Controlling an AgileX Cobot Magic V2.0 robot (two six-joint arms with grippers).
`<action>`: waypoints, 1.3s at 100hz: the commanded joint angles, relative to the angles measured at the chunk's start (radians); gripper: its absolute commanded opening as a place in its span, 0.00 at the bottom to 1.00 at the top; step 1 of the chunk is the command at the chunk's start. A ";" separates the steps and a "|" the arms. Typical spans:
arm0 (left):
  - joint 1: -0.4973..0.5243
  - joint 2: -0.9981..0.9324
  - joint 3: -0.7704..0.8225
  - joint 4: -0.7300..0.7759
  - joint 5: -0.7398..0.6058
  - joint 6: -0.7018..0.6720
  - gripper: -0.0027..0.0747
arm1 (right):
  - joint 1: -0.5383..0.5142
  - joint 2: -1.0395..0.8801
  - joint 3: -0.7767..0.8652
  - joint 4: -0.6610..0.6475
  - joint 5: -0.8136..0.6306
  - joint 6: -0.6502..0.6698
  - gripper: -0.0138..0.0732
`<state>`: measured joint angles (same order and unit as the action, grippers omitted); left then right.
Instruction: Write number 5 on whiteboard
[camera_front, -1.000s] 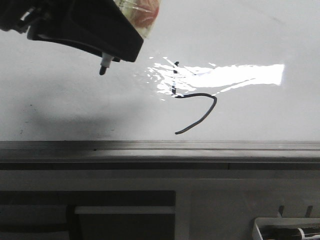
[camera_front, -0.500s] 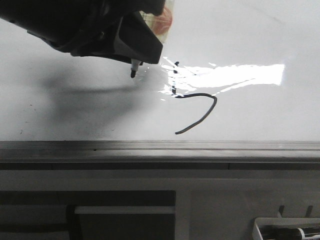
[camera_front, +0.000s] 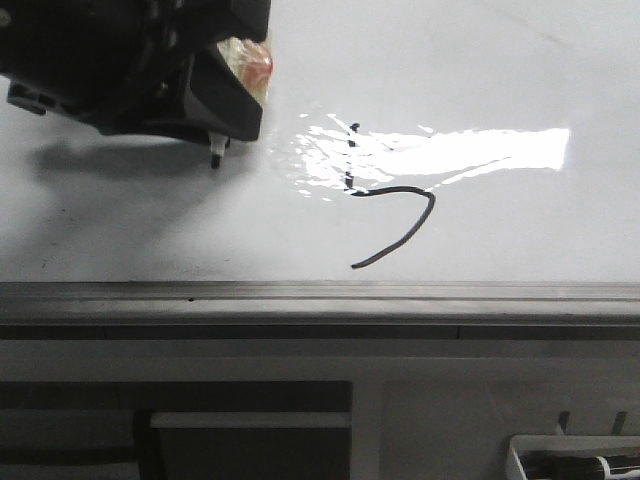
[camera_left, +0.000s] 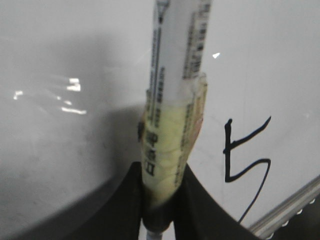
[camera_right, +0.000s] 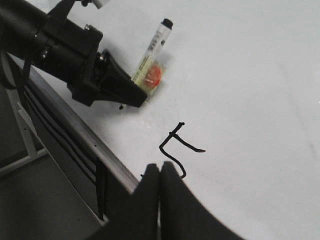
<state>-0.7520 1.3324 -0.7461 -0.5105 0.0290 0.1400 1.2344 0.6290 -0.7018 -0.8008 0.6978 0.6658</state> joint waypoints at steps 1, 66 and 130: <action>-0.019 -0.004 -0.004 -0.025 -0.077 -0.009 0.01 | 0.000 -0.001 -0.031 -0.050 -0.029 0.002 0.09; -0.018 0.006 0.031 -0.100 -0.155 -0.009 0.01 | 0.000 -0.001 -0.031 -0.050 -0.024 0.002 0.09; -0.018 0.006 0.031 -0.139 -0.155 -0.009 0.44 | 0.000 -0.001 -0.031 -0.044 -0.024 0.036 0.09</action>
<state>-0.7777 1.3491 -0.7007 -0.6378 -0.0411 0.1363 1.2344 0.6290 -0.7018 -0.8008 0.7133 0.6991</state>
